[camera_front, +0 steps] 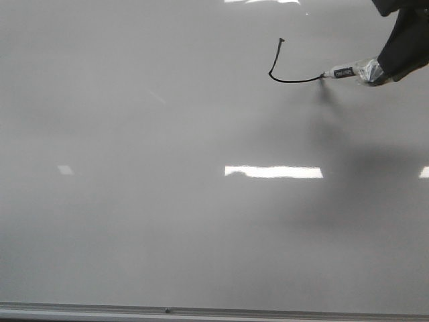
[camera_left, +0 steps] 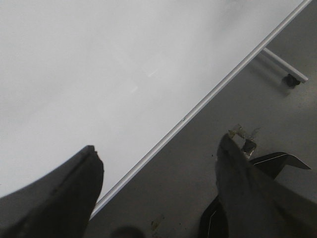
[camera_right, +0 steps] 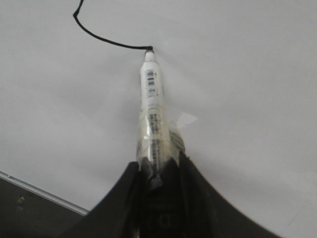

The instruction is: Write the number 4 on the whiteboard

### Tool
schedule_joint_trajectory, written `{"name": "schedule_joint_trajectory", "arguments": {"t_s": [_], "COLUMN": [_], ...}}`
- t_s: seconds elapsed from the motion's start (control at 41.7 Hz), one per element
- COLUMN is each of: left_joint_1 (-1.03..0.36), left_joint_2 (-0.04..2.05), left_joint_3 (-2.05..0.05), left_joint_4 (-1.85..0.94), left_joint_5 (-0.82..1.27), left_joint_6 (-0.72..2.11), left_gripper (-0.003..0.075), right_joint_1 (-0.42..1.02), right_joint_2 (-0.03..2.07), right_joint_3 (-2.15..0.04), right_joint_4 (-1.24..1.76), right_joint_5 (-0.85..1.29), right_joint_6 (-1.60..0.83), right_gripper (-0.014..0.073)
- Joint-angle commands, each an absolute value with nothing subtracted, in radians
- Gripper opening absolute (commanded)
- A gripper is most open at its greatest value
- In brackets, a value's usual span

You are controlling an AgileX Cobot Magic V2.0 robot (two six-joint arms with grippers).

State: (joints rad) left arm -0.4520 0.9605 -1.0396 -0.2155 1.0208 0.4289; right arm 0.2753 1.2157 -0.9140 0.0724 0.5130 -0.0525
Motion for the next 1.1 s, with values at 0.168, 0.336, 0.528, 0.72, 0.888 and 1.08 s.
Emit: {"name": "schedule_joint_trajectory", "arguments": {"t_s": [0.168, 0.336, 0.528, 0.72, 0.888, 1.08], "left_joint_1": [-0.451, -0.451, -0.451, -0.451, -0.451, -0.451], "left_joint_2": [0.948, 0.948, 0.948, 0.948, 0.948, 0.948], "left_joint_3": [-1.065, -1.065, -1.065, -1.065, -1.065, -1.065], "left_joint_4": [-0.24, -0.24, -0.24, -0.24, -0.24, -0.24], "left_joint_5": [0.973, 0.973, 0.973, 0.973, 0.973, 0.973], "left_joint_6": [0.421, 0.421, 0.421, 0.421, 0.421, 0.421], "left_gripper": [0.0472, 0.0472, 0.0472, 0.0472, 0.0472, 0.0472], "right_joint_1": [0.326, 0.326, 0.326, 0.326, 0.33, 0.33], "right_joint_2": [1.117, 1.148, 1.218, 1.272, 1.307, 1.3], "right_joint_3": [-0.946, -0.946, -0.946, -0.946, -0.946, -0.946], "right_joint_4": [0.067, 0.055, 0.054, 0.054, 0.054, 0.054], "right_joint_5": [0.355, 0.316, 0.296, 0.439, 0.547, 0.542], "right_joint_6": [-0.064, -0.064, -0.064, -0.064, -0.096, -0.099], "right_gripper": [-0.0068, -0.0068, -0.0068, -0.0068, -0.0068, -0.0068]}}
